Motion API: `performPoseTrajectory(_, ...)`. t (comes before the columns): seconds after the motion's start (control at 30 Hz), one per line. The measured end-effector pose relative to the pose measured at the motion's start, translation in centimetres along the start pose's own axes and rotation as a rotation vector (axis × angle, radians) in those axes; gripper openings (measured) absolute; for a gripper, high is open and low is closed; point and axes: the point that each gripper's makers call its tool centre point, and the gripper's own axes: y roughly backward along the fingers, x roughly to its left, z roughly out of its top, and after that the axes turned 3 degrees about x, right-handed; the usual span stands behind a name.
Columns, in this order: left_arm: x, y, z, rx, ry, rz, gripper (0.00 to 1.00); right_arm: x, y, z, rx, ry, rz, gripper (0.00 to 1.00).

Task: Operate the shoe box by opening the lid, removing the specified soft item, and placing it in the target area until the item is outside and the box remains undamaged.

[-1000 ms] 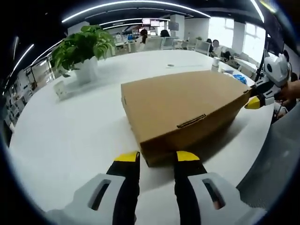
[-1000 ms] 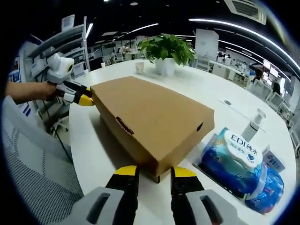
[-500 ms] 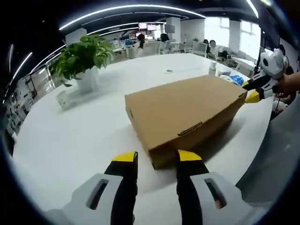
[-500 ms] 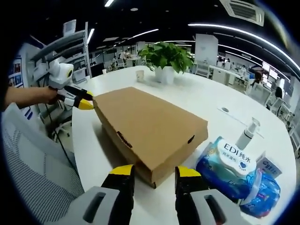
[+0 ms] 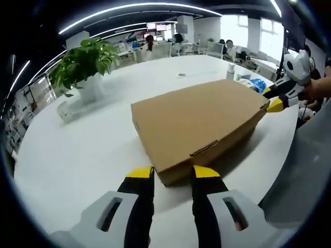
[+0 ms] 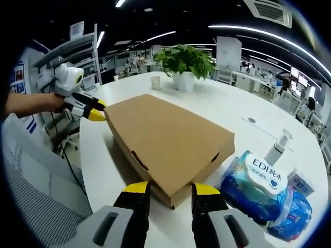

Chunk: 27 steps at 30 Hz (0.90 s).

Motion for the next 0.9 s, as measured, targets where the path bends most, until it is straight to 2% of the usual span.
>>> performPoseTrajectory(0.33,0.1,-0.8,-0.4,0.022,0.007,0.012,0.26,-0.2,-0.3,-0.3,0.009,0.025,-0.012,0.28)
performPoseTrajectory(0.9,2.1,-3.6,2.0,0.028,0.020,0.015,0.26,-3.3,-2.5,1.8,0.003,0.006,-0.027,0.29)
